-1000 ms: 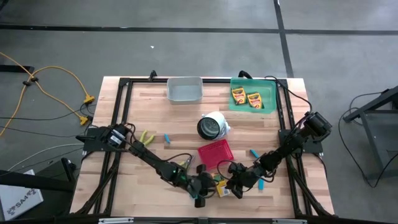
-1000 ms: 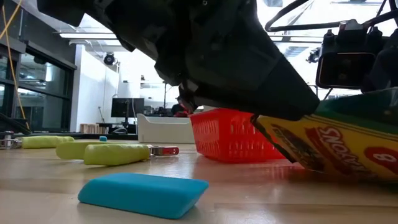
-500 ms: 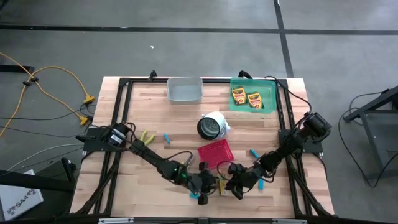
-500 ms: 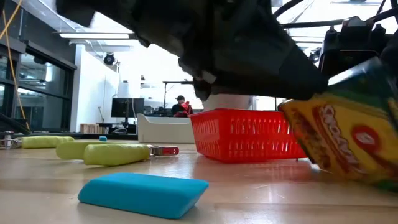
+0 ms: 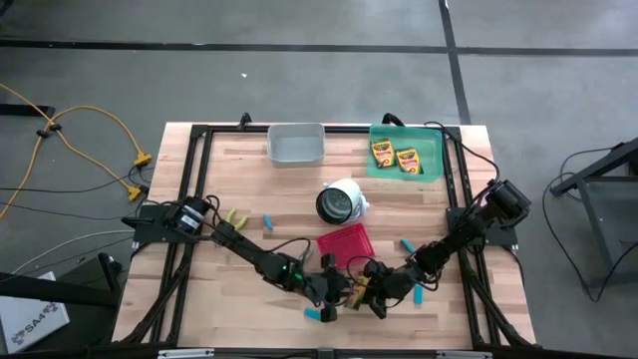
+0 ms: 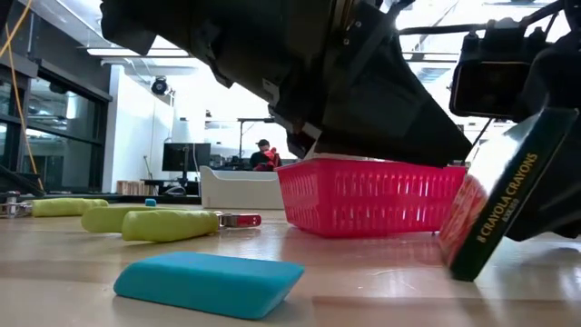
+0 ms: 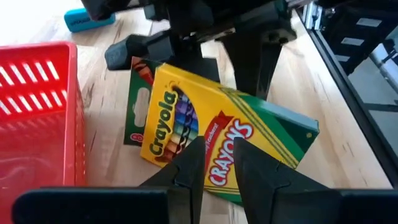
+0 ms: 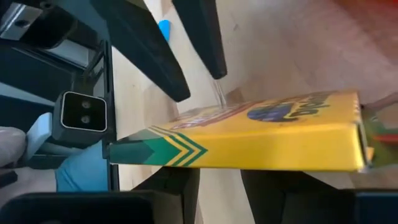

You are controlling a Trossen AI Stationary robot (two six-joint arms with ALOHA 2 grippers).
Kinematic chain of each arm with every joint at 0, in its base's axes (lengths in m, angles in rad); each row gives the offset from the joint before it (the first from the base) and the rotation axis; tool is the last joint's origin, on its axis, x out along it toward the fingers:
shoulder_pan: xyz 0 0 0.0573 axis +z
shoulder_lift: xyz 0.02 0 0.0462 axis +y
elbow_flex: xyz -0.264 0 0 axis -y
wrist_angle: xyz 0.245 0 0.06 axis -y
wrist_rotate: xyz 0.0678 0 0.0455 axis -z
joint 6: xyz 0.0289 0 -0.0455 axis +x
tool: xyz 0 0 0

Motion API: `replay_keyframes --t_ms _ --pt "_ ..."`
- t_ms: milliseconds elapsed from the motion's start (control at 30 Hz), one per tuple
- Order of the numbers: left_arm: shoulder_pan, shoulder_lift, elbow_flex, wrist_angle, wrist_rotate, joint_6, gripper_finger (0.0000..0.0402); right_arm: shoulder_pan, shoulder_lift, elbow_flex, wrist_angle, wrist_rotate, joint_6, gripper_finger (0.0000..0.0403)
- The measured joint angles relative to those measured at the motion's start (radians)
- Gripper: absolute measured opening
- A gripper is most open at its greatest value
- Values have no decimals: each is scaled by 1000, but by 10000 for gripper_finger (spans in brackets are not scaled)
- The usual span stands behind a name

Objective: Pick & Place School Supplies
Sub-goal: Put the yellow crayon box into the green bin

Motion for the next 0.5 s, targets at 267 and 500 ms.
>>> replay_keyframes --t_ms 267,500 --pt "-2 0 0 -22 16 -7 81 1 0 0 -2 6 -7 103" --pt "-3 -1 0 -34 41 -32 81 1 0 0 -2 10 -7 103"
